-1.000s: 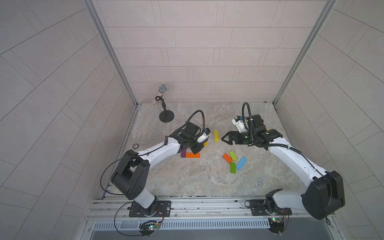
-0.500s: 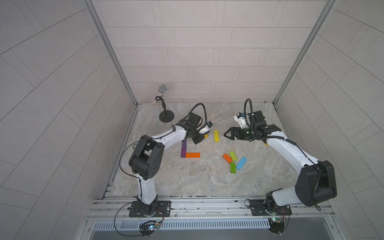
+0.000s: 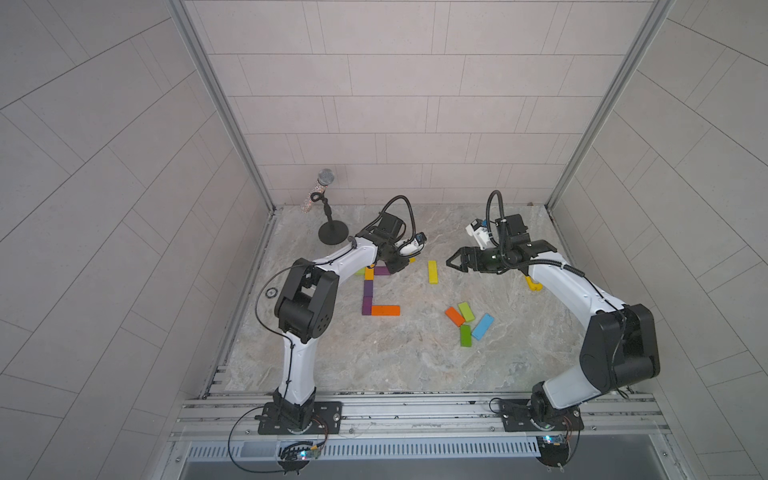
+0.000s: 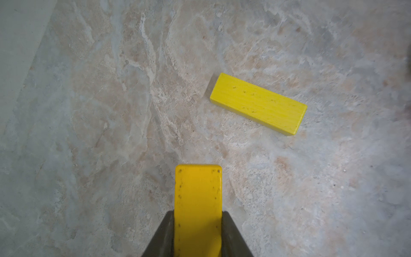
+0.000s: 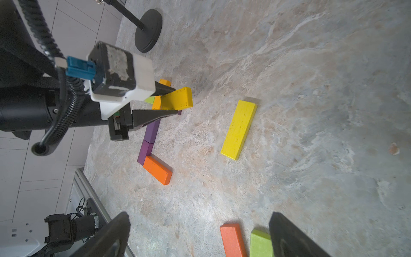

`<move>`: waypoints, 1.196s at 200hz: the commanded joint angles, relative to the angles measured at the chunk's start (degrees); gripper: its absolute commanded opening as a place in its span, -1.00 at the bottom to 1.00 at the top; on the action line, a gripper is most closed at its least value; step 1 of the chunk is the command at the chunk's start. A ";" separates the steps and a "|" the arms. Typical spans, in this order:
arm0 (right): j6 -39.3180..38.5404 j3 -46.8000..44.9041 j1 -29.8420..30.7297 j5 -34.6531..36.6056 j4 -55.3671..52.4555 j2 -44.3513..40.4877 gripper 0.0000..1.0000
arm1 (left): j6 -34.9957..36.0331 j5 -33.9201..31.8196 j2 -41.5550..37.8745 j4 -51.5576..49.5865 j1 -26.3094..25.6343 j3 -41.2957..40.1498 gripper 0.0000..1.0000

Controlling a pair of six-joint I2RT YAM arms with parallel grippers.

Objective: Assemble the letter t with building blocks
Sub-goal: Assemble the building block at the center of the board.

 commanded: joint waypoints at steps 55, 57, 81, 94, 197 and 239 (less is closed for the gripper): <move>-2.87 0.27 -0.84 -5.33 1.63 3.12 0.99 | 9.84 0.61 5.66 -4.23 0.26 5.45 -0.51; -2.80 0.25 -0.85 -5.33 1.64 3.26 0.99 | 10.08 0.74 5.72 -4.29 0.25 5.45 -0.51; -2.93 -0.09 -0.84 -5.24 1.81 4.27 0.99 | 10.94 3.36 6.25 -4.92 0.04 5.97 -0.52; -3.18 -0.27 -0.83 -4.98 1.82 4.77 0.99 | 11.08 4.98 6.31 -4.93 -0.20 6.02 -0.52; -4.31 -4.74 -2.60 -5.02 3.22 3.69 0.99 | 14.71 12.17 10.61 -5.90 -2.82 8.60 -0.54; -3.93 -5.63 -3.43 -5.35 3.76 3.50 0.99 | 15.05 11.13 11.43 -5.90 -2.95 8.70 -0.54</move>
